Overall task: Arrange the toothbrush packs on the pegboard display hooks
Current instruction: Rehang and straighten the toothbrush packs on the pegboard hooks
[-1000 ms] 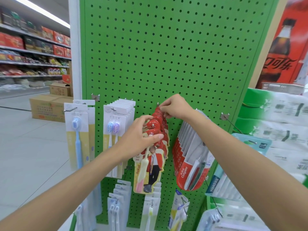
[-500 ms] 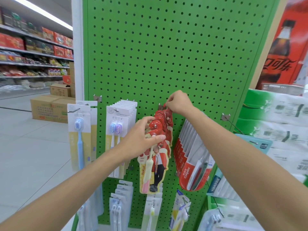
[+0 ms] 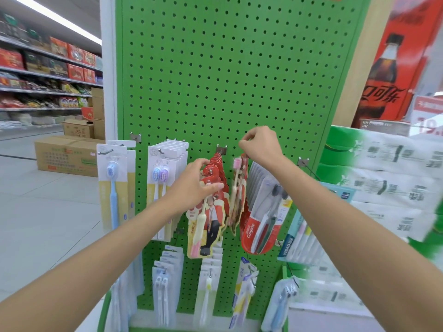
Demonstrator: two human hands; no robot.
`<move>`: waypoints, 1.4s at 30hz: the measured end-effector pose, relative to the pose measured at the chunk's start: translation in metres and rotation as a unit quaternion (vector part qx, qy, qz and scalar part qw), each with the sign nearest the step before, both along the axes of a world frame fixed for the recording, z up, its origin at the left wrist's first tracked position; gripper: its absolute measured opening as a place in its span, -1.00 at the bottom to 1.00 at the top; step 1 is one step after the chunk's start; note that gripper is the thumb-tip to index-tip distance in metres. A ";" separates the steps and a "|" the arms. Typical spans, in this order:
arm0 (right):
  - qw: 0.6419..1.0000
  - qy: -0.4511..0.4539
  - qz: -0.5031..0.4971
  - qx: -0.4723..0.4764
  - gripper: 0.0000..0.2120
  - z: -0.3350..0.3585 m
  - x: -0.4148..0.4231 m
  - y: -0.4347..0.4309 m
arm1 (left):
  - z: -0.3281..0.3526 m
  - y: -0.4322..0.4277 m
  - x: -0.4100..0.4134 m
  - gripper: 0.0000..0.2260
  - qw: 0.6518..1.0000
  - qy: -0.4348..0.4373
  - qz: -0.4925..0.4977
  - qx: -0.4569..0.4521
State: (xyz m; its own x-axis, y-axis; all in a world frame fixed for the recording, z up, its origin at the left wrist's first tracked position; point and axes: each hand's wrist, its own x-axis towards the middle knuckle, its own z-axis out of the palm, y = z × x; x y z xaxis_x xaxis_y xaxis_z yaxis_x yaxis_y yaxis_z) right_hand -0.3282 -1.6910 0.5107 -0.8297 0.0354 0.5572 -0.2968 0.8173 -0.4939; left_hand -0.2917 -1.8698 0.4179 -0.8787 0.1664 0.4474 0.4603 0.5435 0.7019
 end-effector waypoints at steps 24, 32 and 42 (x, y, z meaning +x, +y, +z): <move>0.981 0.019 0.104 -0.163 -0.78 -0.131 0.132 -0.010 | -0.075 0.016 0.084 -0.82 0.975 -0.120 -0.108 0.151; 0.980 -0.019 0.112 -0.164 -0.88 -0.199 0.127 -0.024 | -0.145 -0.004 0.092 -0.89 0.948 -0.176 -0.093 0.250; 0.927 -0.163 0.157 -0.300 -0.46 -0.246 0.116 -0.022 | -0.164 -0.010 0.097 -0.90 0.932 -0.173 -0.034 0.316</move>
